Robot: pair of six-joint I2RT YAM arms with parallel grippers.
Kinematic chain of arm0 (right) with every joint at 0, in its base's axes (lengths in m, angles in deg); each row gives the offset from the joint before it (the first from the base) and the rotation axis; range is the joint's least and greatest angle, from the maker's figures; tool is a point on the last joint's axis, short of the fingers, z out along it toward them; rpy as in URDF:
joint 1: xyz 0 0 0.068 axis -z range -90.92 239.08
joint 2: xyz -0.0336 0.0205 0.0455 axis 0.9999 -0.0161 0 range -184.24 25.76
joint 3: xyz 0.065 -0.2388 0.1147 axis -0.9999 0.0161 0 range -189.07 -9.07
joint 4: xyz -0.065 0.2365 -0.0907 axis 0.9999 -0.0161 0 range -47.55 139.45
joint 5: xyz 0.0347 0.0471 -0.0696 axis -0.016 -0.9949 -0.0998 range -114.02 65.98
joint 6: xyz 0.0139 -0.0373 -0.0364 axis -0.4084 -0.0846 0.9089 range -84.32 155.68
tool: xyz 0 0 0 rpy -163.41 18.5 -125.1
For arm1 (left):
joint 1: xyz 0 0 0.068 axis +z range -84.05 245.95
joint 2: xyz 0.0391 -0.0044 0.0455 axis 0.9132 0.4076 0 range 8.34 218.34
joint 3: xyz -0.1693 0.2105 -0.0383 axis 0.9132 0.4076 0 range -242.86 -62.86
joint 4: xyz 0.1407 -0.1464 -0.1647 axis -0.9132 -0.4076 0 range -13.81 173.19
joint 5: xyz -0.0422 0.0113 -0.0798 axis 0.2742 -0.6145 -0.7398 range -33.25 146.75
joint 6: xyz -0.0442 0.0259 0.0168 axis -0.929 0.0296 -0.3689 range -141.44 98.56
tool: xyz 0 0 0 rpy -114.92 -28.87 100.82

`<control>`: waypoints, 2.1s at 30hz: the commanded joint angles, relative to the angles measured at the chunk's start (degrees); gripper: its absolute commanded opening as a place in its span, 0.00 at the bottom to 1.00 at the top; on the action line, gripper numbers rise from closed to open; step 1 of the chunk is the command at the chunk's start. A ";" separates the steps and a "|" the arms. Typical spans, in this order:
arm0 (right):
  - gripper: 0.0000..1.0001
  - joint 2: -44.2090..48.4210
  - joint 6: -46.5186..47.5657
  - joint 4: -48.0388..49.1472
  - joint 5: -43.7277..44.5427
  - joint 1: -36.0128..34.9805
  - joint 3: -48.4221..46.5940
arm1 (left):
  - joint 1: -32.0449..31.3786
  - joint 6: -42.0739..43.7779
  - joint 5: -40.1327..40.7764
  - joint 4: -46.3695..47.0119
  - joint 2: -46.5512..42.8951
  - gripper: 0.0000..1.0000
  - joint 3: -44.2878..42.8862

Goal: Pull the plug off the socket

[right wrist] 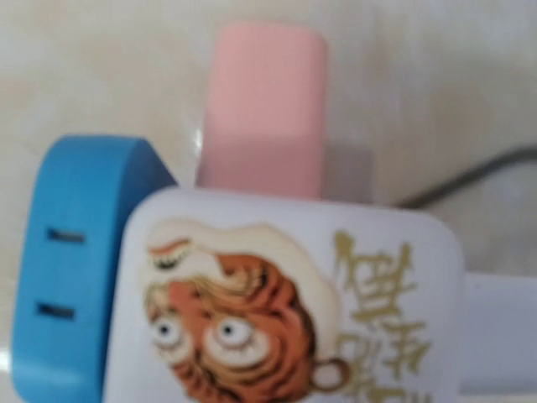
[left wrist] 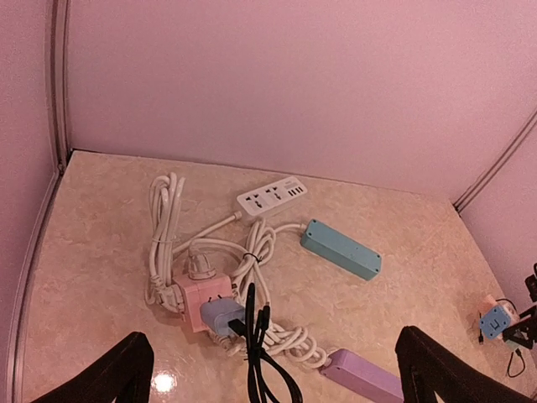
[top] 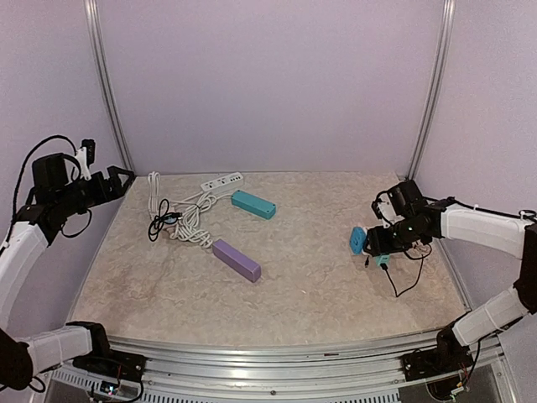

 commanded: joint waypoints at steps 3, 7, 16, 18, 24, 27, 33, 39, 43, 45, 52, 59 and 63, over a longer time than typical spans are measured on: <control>0.00 7.68 2.98 12.39 -3.28 -3.34 0.73 | -7.49 2.19 -1.00 0.34 1.16 0.99 -0.09; 0.00 9.65 4.03 19.04 -6.54 -7.85 0.63 | -15.19 0.61 -0.55 2.33 1.15 0.99 0.73; 0.00 7.68 5.62 28.75 -10.06 -17.02 -2.06 | -35.84 -2.63 6.99 14.33 9.83 0.99 4.03; 0.00 6.60 5.23 31.73 -10.56 -18.40 -2.31 | -38.37 -3.78 3.89 18.87 12.73 0.99 3.53; 0.00 2.94 4.45 34.77 -10.83 -21.97 -3.77 | -43.17 -7.67 -6.84 29.49 21.86 0.99 -0.79; 0.00 1.73 4.30 35.67 -10.96 -23.20 -4.22 | -43.87 -10.03 -10.51 30.77 25.83 0.98 -3.22; 0.00 0.73 3.70 37.14 -10.99 -24.37 -4.35 | -44.26 -13.86 -14.08 35.39 29.77 0.92 -3.44; 0.00 -0.07 2.78 40.04 -12.08 -24.81 -3.93 | -46.16 -14.63 -13.98 35.83 32.17 0.82 -3.93; 0.00 -1.07 2.76 40.55 -13.37 -24.99 -4.30 | -46.56 -14.72 -13.78 35.85 33.65 0.81 -4.53; 0.00 -1.48 2.69 40.62 -13.82 -25.08 -4.36 | -46.65 -14.68 -13.52 35.68 34.07 0.79 -5.16; 0.00 -2.09 2.19 41.37 -14.70 -25.63 -4.38 | -47.47 -13.28 -12.26 34.05 35.81 0.79 -6.85; 0.00 -2.76 2.00 41.42 -14.65 -25.70 -4.58 | -48.27 -12.59 -12.11 33.79 36.72 0.78 -7.05; 0.00 -3.00 2.06 41.35 -14.65 -25.72 -4.72 | -48.36 -12.24 -11.74 33.63 36.68 0.78 -7.27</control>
